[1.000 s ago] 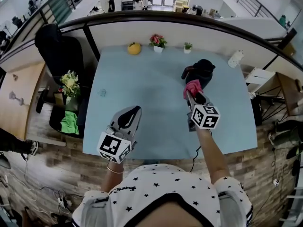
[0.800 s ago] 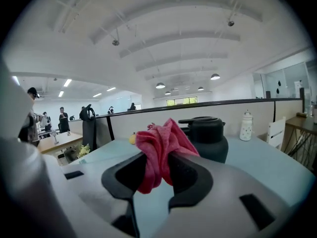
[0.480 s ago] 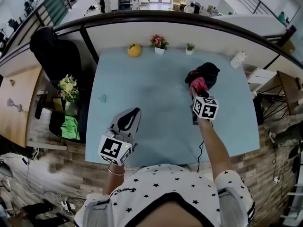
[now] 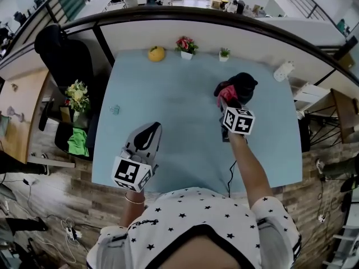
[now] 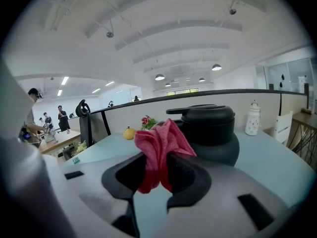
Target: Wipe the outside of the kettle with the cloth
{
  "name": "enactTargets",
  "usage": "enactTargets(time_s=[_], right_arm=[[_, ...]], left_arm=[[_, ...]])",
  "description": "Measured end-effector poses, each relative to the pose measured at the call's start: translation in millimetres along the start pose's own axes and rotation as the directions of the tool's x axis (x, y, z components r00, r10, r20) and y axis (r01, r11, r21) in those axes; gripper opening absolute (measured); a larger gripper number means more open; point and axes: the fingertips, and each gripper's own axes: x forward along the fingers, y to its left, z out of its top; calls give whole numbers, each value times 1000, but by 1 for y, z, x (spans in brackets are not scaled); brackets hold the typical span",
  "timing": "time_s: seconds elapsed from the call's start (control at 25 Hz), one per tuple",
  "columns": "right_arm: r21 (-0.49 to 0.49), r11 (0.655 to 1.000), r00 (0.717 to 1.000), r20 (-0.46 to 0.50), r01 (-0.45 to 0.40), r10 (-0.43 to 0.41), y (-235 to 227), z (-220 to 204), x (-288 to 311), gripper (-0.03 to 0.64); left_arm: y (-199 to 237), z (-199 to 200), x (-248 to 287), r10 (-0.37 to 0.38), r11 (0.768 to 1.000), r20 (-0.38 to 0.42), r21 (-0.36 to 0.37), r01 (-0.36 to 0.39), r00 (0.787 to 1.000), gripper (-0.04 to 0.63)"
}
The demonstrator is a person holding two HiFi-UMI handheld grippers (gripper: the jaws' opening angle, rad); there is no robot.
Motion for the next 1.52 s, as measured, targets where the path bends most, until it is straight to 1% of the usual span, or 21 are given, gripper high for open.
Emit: enactTargets(time_s=[0.16,0.36,0.8,1.0,1.28,1.36,1.4,1.44,1.52], right_arm=[[-5,999,999,3,-46,46,-3,4,-5,126],[3,997,997,11,-80,80,-12,4,-14,126],[-3,992,991,25,-129,129,-36,6,-36,127],[-22,989,989,28,-143,144,-49,8,-46,129],[-25,990,990,37,-138,139,-75,9,-58,129],[-33,993,992,45,-115,117,-87,10,-62,107],[-39,994,993,50,-101,103,-94,11,-63,76],[-44,995,994,53,-90,92,-101,11,-63,61],[-43,996,995,52,-82,85,-109,11,-61,49]], left_arm=[[-15,1,10,3,1000,-4,-2,-3,1000,32],[-32,3,23,-9,1000,-10,8,9,1000,32],[-67,8,41,-30,999,-19,32,30,999,32],[-81,13,48,-35,998,-23,47,36,999,32],[-99,17,62,-45,996,-36,70,47,998,32],[-104,18,65,-46,996,-38,74,49,998,32],[-106,18,67,-46,996,-39,77,49,998,32],[-107,18,68,-46,996,-40,79,49,998,32],[-111,18,71,-45,995,-45,82,49,998,32]])
